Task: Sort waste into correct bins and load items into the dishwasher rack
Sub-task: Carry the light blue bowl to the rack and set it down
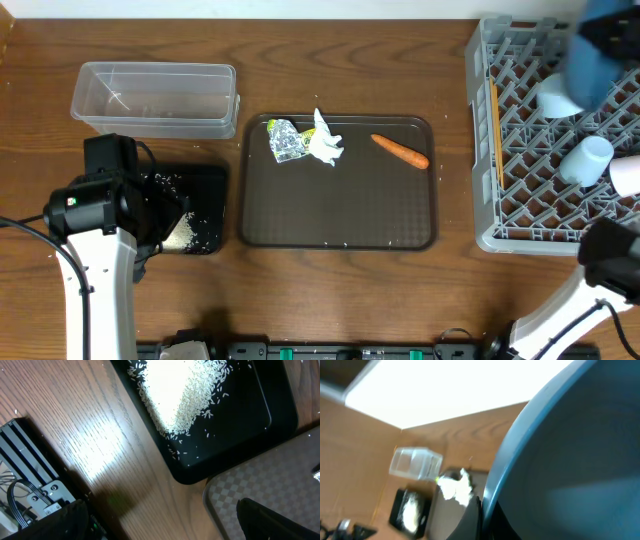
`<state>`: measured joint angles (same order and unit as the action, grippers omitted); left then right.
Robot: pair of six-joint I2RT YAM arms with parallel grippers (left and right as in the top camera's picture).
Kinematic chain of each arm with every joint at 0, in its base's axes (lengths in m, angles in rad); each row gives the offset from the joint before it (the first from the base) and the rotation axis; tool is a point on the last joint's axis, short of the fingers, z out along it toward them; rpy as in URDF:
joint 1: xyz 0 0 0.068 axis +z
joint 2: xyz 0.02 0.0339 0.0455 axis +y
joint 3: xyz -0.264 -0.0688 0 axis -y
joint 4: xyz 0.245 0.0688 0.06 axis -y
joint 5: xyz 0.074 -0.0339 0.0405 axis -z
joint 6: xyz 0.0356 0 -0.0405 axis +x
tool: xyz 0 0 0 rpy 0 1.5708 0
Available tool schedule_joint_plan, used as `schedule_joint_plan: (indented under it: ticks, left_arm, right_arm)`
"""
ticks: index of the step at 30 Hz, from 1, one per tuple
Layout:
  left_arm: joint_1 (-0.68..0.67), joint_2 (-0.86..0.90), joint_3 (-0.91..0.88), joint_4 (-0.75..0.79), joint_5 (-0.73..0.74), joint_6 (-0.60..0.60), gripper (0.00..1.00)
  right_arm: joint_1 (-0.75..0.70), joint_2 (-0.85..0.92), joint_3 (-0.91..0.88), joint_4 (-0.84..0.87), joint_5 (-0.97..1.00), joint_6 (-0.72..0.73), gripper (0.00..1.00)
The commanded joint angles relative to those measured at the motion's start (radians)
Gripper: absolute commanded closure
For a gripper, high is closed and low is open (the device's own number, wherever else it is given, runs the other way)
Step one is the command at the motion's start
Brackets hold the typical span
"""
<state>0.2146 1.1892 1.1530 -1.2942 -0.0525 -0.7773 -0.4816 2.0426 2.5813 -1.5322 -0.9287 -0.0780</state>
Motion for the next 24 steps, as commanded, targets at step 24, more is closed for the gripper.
schedule_joint_plan:
  ticks: [24]
  left_arm:
    - [0.005,0.001,0.016,-0.003,-0.011,0.013,0.02]
  right_arm:
    - [-0.226,0.43,-0.001,0.534,-0.615,-0.043,0.99]
